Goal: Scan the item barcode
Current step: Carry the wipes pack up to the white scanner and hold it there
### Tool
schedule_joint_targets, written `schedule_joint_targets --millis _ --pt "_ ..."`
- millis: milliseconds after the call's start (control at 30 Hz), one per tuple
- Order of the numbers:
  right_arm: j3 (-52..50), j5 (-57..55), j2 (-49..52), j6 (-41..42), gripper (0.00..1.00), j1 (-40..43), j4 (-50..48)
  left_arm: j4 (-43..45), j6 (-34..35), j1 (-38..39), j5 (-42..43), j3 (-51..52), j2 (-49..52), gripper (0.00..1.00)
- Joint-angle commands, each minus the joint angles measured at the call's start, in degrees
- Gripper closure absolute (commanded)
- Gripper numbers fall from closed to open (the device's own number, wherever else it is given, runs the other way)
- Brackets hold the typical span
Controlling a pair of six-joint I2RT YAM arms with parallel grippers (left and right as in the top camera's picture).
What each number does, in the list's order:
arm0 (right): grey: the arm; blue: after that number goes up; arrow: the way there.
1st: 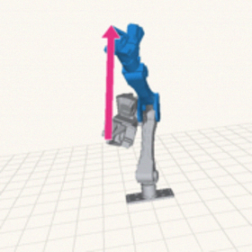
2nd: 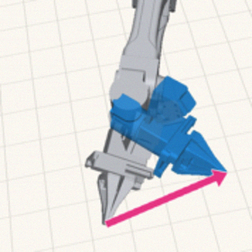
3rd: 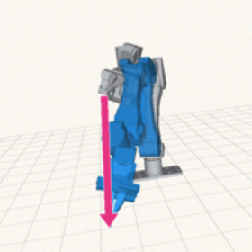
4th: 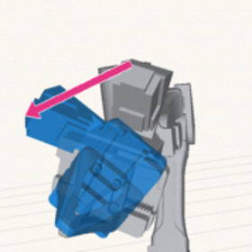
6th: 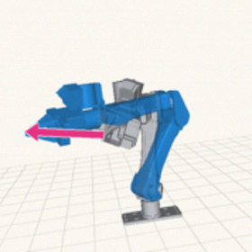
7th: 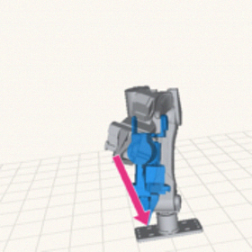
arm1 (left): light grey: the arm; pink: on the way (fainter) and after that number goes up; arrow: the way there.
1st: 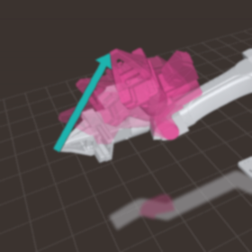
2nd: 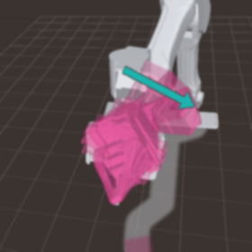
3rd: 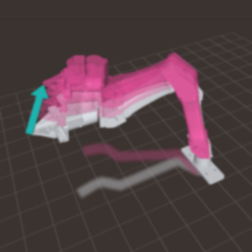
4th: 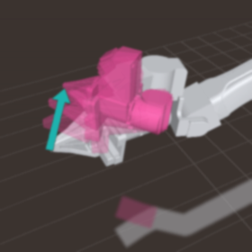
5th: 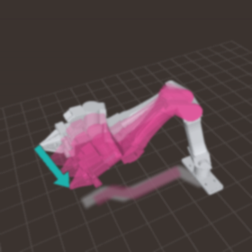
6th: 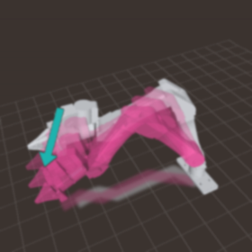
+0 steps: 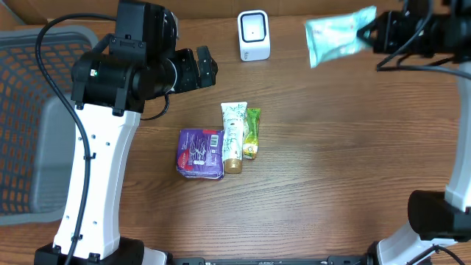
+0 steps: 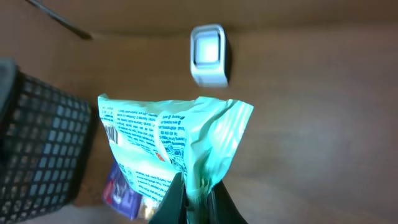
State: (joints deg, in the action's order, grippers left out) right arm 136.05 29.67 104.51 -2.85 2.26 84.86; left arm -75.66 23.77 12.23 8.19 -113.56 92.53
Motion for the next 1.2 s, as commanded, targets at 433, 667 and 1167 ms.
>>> schedule_joint_targets --millis 433,667,1167 --pt "11.7 -5.7 -2.3 0.1 0.96 -4.0 -3.5 0.0 -1.1 -0.2 0.2 0.2 -0.3 0.0" --pt "9.1 -28.5 -1.8 4.7 0.96 -14.6 -12.1 0.0 -1.1 -0.2 0.2 0.2 -0.3 0.0" --pt "3.7 -59.0 12.8 -28.1 0.96 -27.9 -34.8 0.0 -1.1 -0.2 0.2 0.2 -0.3 0.0"
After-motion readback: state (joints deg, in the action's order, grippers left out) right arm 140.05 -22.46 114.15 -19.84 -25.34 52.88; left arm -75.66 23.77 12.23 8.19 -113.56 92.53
